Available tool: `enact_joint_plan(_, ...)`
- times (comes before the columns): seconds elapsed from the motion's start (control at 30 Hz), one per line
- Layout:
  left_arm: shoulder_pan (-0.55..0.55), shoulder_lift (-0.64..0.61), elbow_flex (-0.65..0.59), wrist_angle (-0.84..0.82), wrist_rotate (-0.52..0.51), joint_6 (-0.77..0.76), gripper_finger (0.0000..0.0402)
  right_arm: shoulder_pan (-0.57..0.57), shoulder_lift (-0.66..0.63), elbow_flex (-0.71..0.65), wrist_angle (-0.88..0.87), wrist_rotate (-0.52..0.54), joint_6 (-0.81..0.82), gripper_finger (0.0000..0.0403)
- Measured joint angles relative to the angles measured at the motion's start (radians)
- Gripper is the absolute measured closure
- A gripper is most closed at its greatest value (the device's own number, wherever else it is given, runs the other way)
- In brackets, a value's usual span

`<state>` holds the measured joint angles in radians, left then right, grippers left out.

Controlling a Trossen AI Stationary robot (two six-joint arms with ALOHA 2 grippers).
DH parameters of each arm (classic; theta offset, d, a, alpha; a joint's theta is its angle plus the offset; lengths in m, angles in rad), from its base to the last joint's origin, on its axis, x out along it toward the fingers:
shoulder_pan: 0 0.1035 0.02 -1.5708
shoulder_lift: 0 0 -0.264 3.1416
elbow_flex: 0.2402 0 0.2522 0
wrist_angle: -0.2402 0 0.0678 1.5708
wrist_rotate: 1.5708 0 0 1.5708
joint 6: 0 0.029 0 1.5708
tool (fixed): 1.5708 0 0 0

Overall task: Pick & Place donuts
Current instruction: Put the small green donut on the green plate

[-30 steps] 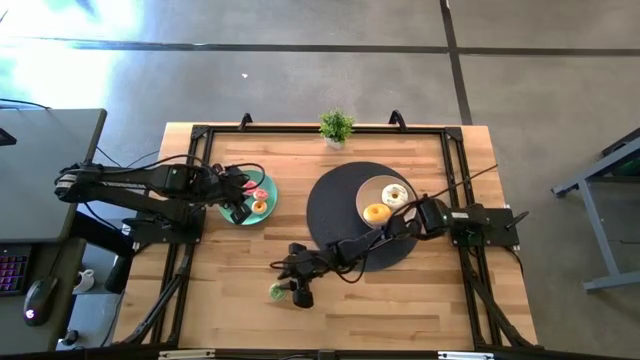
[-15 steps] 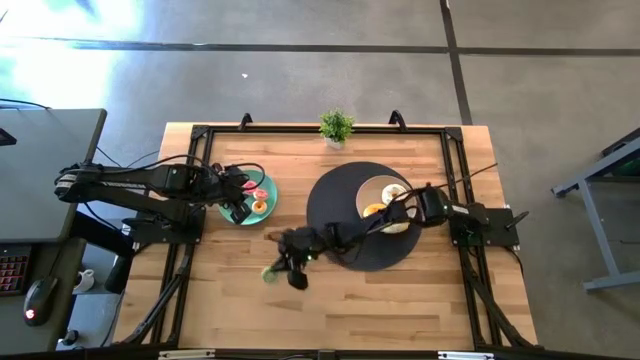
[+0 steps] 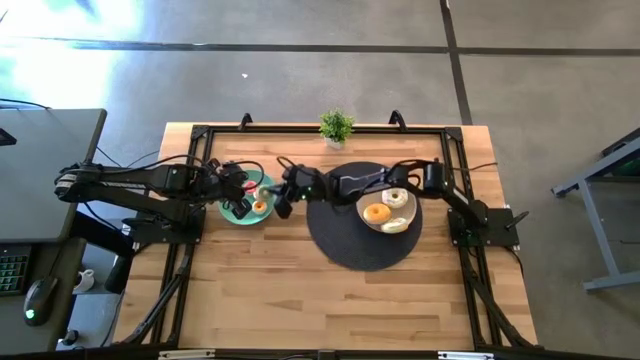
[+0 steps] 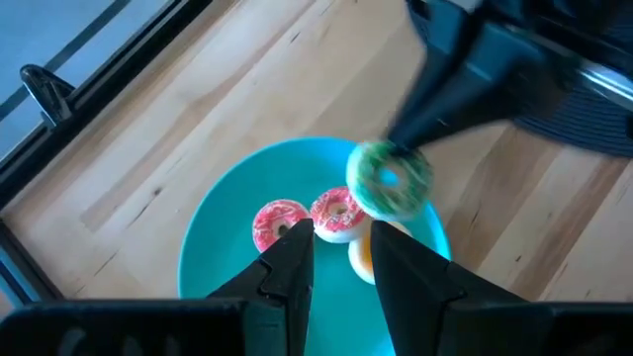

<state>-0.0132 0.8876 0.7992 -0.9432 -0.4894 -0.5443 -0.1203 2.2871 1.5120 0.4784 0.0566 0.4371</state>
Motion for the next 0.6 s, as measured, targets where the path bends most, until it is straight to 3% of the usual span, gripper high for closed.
enact_joint_plan(0.2,0.0,0.001,0.0,0.0,0.008,-0.002,0.03,-0.022,0.005,0.0,-0.009,-0.015,-0.03,0.0387)
enact_joint_plan(0.4,0.0,0.001,0.0,0.002,0.011,-0.009,0.03,-0.016,0.015,0.0,-0.008,0.007,-0.063,0.0342)
enact_joint_plan(0.6,0.0,0.001,0.0,0.007,0.071,-0.014,0.03,-0.015,0.04,-0.001,-0.01,-0.039,-0.056,0.0296)
